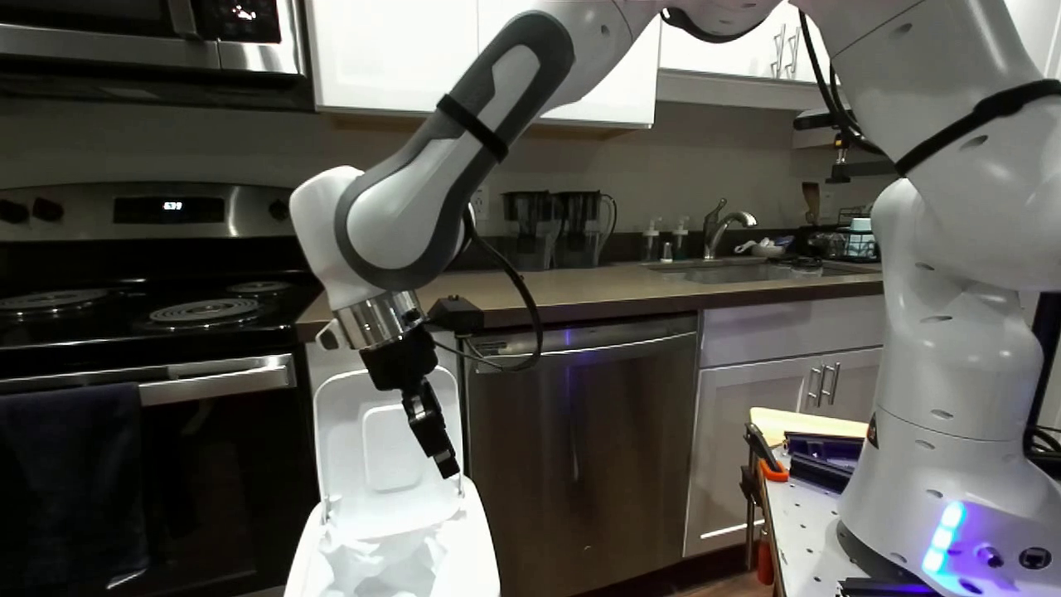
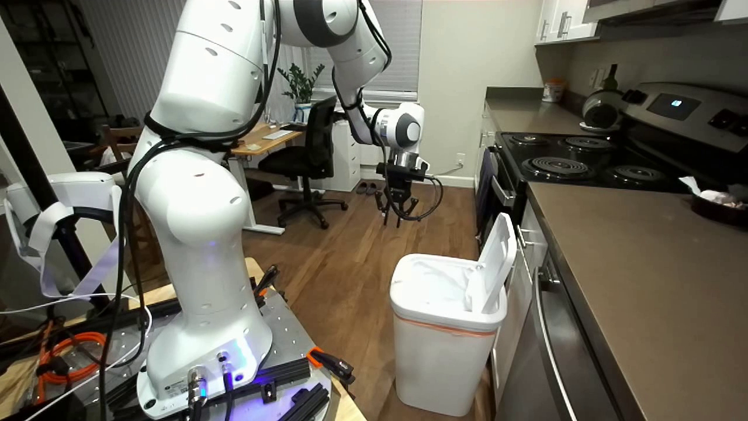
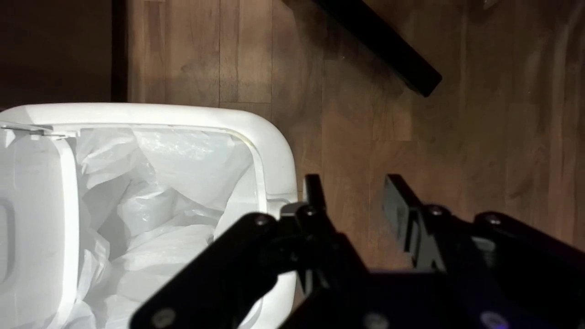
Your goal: Open the white bin
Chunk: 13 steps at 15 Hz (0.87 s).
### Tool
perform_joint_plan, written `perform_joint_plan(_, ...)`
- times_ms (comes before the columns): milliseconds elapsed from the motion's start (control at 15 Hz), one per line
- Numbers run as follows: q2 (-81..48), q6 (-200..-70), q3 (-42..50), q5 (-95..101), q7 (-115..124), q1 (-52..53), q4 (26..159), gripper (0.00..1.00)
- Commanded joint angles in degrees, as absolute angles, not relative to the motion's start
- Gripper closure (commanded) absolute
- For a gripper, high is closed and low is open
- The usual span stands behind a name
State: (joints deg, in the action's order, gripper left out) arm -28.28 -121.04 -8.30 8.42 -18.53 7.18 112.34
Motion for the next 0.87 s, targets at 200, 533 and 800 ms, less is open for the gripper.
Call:
perform_joint_plan(200,-22.3,-124.6,-8.7,8.0,-21.0,5.1,118.4,0.10)
perform_joint_plan(533,-20.3,-126.6,-8.3,8.3,-21.5,4.6,120.4,0.00)
perform_joint_plan(800,-22.0,-125.2,-7.8,8.5,-20.2,5.1,118.4,0.00)
